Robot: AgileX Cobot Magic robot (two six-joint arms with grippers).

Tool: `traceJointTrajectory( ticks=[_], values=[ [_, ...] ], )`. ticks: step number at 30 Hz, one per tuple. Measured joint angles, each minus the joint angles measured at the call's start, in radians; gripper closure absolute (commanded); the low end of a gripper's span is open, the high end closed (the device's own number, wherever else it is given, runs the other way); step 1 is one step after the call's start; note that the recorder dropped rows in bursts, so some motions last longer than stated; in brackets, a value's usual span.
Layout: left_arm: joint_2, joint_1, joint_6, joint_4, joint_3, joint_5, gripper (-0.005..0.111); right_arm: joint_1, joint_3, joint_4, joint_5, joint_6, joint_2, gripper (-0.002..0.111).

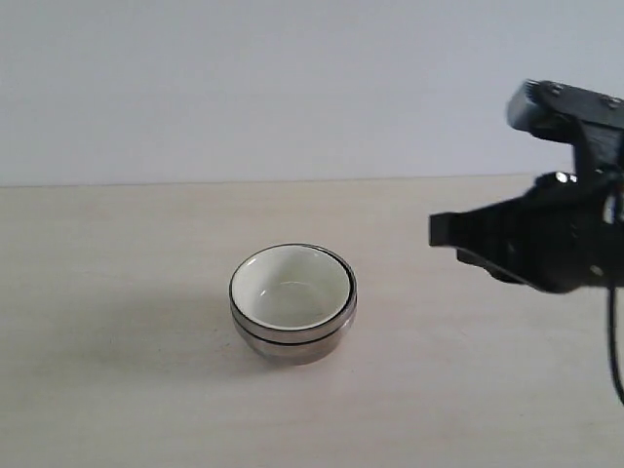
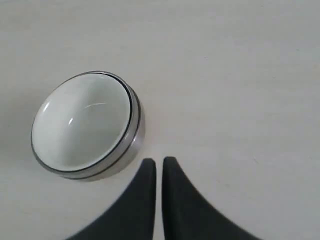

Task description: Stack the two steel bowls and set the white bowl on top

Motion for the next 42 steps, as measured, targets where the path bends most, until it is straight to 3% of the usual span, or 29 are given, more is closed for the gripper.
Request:
traceJointTrajectory(
  ticks=[5,12,22,28,42],
  values=[
    [0.0,0.0,0.0,0.0,0.0,0.0,0.103,0.0,0.282,0.004,-0.125,0.037,-0.296,0.108],
    [0.0,0.0,0.0,0.0,0.0,0.0,0.103,0.0,0.463,0.007,-0.102,0.145,-0.601,0.108],
    [0.0,0.0,0.0,0.0,0.0,0.0,0.103,0.0,0.485,0.048,0.155,0.282,-0.8,0.108],
    [0.0,0.0,0.0,0.0,0.0,0.0,0.103,0.0,0.485,0.136,0.18,0.329,-0.804,0.108],
    [0.0,0.0,0.0,0.0,0.0,0.0,0.103,0.0,0.485,0.131,0.179,0.333,-0.804,0.108]
  ],
)
